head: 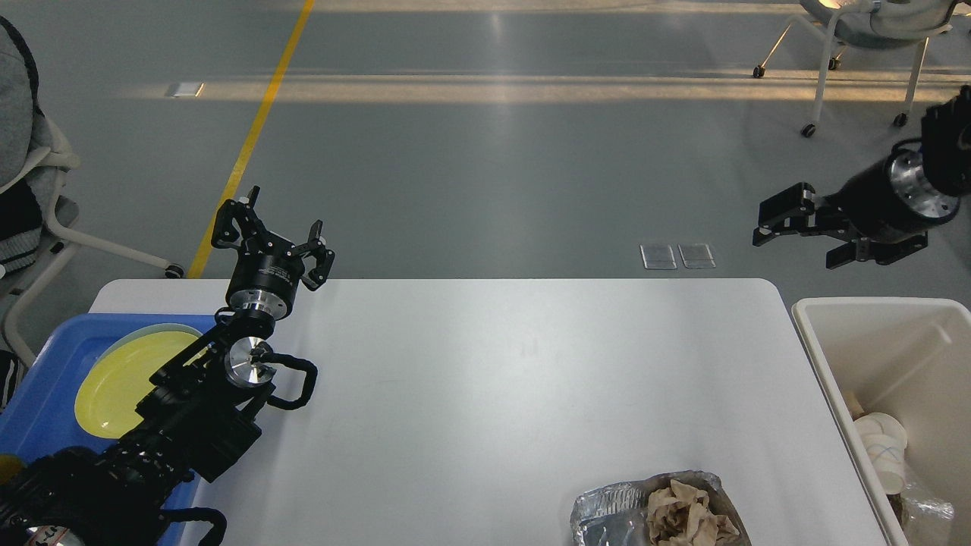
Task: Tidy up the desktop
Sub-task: 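Raise the right gripper and lower it onto the silver foil tray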
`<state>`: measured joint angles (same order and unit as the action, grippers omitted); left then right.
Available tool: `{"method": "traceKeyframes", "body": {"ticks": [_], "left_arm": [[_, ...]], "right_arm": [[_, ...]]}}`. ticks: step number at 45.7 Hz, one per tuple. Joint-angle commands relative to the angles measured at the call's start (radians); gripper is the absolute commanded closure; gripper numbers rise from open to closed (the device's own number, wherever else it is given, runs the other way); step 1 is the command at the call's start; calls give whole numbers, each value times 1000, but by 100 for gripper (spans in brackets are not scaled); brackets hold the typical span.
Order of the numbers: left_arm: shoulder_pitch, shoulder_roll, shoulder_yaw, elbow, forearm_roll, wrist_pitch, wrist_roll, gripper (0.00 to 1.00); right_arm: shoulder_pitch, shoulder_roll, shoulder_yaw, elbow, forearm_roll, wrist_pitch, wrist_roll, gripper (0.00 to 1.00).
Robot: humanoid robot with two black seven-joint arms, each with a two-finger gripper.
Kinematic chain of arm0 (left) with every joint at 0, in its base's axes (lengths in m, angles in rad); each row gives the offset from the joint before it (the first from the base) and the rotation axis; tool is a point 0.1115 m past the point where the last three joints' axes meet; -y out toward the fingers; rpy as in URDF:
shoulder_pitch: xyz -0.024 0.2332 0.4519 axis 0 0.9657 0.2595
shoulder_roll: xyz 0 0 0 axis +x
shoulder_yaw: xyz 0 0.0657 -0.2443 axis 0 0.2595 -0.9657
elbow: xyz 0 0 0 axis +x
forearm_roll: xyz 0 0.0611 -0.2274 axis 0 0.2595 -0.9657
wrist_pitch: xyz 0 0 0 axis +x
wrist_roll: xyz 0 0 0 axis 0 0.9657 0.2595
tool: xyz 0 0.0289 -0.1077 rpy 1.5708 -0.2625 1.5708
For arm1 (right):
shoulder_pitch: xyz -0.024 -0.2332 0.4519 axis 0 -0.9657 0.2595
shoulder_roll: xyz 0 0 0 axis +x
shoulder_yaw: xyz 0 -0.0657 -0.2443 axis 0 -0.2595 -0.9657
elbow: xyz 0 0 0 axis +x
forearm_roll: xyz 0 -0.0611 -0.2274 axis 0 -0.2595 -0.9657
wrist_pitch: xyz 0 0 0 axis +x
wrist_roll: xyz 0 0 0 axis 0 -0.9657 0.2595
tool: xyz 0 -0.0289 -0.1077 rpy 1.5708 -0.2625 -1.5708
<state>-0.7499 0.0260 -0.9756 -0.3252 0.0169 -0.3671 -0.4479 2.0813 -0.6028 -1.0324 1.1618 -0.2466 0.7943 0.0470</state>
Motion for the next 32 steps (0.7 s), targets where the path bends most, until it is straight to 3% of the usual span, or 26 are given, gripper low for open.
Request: {"method": "traceKeyframes", "body": {"ticks": [1,4,19,26,32], "left_arm": [[0,0,0,0,0,0,0,0],[1,0,0,0,0,0,0,0],[0,0,0,0,0,0,0,0],[0,0,0,0,0,0,0,0],[0,0,0,0,0,-1,0,0]], "right_arm": [[172,3,5,73,58,118,5,0],[252,5,21,94,95,166,5,0],[468,-15,149,119,207,166,2,0],[436,-12,140,113,185,166,-1,0],[264,-17,143,111,35,166,-1,0]]}}
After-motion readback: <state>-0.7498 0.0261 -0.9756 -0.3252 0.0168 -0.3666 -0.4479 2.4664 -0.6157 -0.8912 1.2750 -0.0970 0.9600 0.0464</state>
